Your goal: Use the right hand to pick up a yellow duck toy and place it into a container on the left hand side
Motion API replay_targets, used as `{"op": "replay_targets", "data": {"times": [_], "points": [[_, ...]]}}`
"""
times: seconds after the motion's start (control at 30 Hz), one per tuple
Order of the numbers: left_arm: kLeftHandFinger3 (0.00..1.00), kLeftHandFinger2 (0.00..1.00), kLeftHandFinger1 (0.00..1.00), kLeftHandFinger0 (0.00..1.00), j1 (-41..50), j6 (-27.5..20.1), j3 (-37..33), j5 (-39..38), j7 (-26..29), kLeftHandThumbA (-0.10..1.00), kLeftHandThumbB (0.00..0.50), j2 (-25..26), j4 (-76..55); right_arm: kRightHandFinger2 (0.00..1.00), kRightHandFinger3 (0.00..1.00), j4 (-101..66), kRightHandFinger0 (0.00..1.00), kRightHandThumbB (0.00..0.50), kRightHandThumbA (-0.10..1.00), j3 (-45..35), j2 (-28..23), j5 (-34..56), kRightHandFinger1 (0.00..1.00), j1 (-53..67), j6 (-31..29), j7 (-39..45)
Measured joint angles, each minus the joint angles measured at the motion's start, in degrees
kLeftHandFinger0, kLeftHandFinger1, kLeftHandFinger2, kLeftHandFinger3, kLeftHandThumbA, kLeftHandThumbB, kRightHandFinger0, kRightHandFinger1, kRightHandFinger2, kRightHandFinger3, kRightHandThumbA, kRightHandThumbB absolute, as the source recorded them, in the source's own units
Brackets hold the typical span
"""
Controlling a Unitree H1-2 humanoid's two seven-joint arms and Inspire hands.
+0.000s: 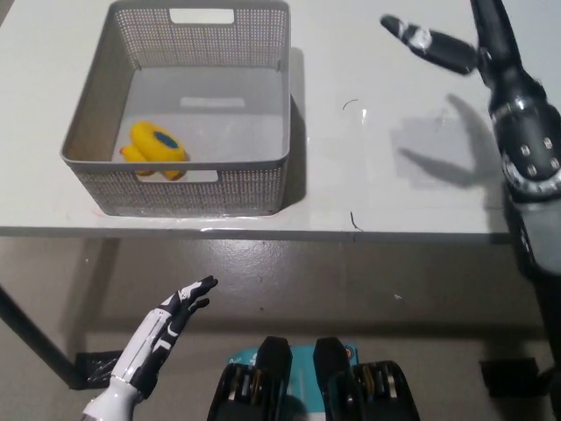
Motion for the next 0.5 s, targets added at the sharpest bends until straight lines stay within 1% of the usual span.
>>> {"op": "replay_targets", "data": {"times": [0.03, 0.07, 0.13, 0.2, 0.27, 0.3, 0.37, 0.4, 0.43, 0.47, 0.5], "points": [[1.0, 1.0, 1.0, 1.0, 0.1, 0.0, 0.0, 0.0, 0.0, 0.95, 0.318, 0.0, 0.0, 1.0, 1.0, -2.3, 1.0, 0.347, 1.0, -0.1, 0.1, 0.2, 1.0, 1.6, 0.4, 0.1], [1.0, 1.0, 1.0, 1.0, 0.2, 0.0, 0.0, 0.0, 0.0, 0.96, 0.317, 0.0, 0.0, 1.0, 1.0, -4.2, 1.0, 0.325, 1.0, -0.1, 0.2, 0.4, 1.0, 3.4, 0.7, 0.2], [1.0, 1.0, 1.0, 1.0, 0.6, 0.0, 0.0, 0.0, 0.0, 0.98, 0.334, 0.0, 0.0, 1.0, 1.0, -8.1, 1.0, 0.308, 1.0, -0.1, 0.5, 1.1, 1.0, 6.7, 1.1, 0.3], [1.0, 1.0, 1.0, 1.0, 1.0, 0.0, 0.1, 0.0, 0.0, 0.99, 0.333, 0.0, 0.0, 1.0, 1.0, -11.8, 1.0, 0.305, 1.0, -0.1, 0.8, 1.8, 1.0, 10.1, 1.4, 0.3], [1.0, 1.0, 1.0, 1.0, 1.5, 0.0, 0.2, 0.0, 0.0, 0.99, 0.325, 0.0, 0.0, 1.0, 1.0, -17.1, 1.0, 0.326, 1.0, -0.1, 1.3, 2.8, 1.0, 15.1, 1.7, 0.4], [1.0, 1.0, 1.0, 1.0, 1.6, 0.0, 0.2, 0.0, 0.0, 0.99, 0.318, 0.0, 0.0, 1.0, 1.0, -19.1, 1.0, 0.348, 1.0, -0.1, 1.6, 3.3, 1.0, 17.0, 1.7, 0.5], [1.0, 1.0, 1.0, 1.0, 2.0, 0.0, 0.4, 0.0, 0.0, 1.0, 0.336, 0.0, 0.0, 1.0, 1.0, -23.1, 1.0, 0.363, 1.0, -0.1, 2.3, 4.5, 1.0, 20.9, 1.7, 0.5], [1.0, 1.0, 1.0, 1.0, 2.1, 0.0, 0.5, 0.0, 0.0, 1.0, 0.338, 0.0, 0.0, 1.0, 1.0, -25.4, 1.0, 0.345, 1.0, 0.0, 2.6, 5.2, 1.0, 23.2, 1.7, 0.6], [1.0, 1.0, 1.0, 1.0, 2.3, 0.0, 0.7, 0.0, 0.0, 1.0, 0.333, 0.0, -0.1, 1.0, 1.0, -27.4, 1.0, 0.31, 1.0, 0.0, 2.9, 6.0, 1.0, 25.3, 1.6, 0.6], [1.0, 1.0, 1.0, 1.0, 2.5, 0.0, 0.8, 0.0, 0.1, 1.0, 0.332, -0.1, -0.1, 1.0, 1.0, -29.1, 1.0, 0.303, 1.0, 0.1, 3.2, 6.7, 1.0, 27.1, 1.5, 0.7], [1.0, 1.0, 1.0, 1.0, 2.8, 0.0, 1.1, 0.0, 0.1, 0.98, 0.33, -0.1, -0.1, 1.0, 1.0, -30.8, 1.0, 0.286, 1.0, 0.1, 3.5, 7.4, 1.0, 28.9, 1.3, 0.8]]}}
